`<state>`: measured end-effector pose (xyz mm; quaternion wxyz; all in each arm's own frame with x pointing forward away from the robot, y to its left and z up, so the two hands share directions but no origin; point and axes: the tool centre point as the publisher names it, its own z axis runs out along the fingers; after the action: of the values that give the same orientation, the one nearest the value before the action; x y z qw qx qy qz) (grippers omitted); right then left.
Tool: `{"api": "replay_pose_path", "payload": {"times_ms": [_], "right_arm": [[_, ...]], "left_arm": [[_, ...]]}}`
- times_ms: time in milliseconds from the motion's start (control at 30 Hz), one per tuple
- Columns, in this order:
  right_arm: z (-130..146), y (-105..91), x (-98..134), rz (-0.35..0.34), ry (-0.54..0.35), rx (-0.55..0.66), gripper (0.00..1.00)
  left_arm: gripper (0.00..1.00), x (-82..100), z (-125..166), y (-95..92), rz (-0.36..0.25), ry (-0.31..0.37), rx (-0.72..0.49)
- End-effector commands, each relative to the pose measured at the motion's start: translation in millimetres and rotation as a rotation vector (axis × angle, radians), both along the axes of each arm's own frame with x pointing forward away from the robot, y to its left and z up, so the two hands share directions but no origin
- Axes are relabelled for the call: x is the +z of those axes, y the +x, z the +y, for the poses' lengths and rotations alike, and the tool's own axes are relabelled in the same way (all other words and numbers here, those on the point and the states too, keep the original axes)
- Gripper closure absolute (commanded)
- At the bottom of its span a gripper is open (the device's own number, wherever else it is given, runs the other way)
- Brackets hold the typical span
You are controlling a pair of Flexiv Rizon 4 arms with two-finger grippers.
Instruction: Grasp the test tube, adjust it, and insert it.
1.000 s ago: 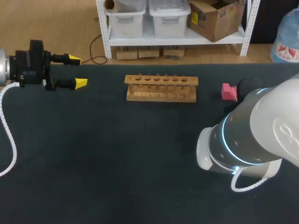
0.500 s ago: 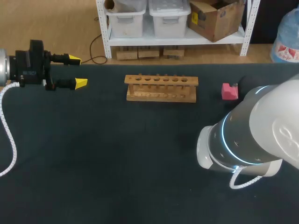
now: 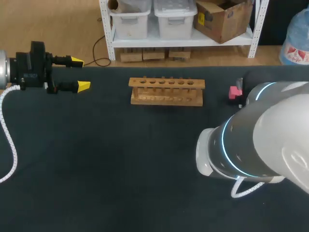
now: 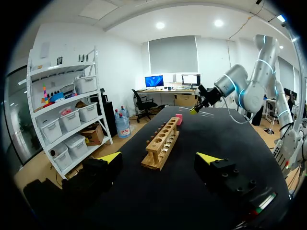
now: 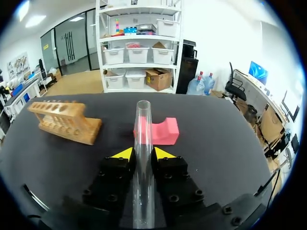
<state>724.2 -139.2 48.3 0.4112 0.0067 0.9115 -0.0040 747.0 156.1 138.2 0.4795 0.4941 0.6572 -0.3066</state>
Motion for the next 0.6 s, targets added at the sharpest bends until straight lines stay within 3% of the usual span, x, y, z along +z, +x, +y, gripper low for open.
{"api": "replay_pose_path", "payload": {"times_ms": [33,167,333,600], "right_arm": [[5.2,-17.6,28.5,0.019,0.021,0.058,1.00],[15.9,-19.3,44.5,-0.001,0.018,0.084,1.00],[36.5,-17.0,56.4,-0.006,0.061,0.008,1.00],[102.0,-4.0,56.4,-0.023,0.100,-0.090,1.00]], "left_arm": [[0.00,-1.4,0.8,-1.1,-0.006,-0.004,0.001],[0.00,-1.4,0.8,-1.1,-0.006,-0.004,0.001],[0.00,-1.4,0.8,-1.1,-0.006,-0.004,0.001],[0.00,-1.4,0.8,-1.1,-0.006,-0.004,0.001]]}}
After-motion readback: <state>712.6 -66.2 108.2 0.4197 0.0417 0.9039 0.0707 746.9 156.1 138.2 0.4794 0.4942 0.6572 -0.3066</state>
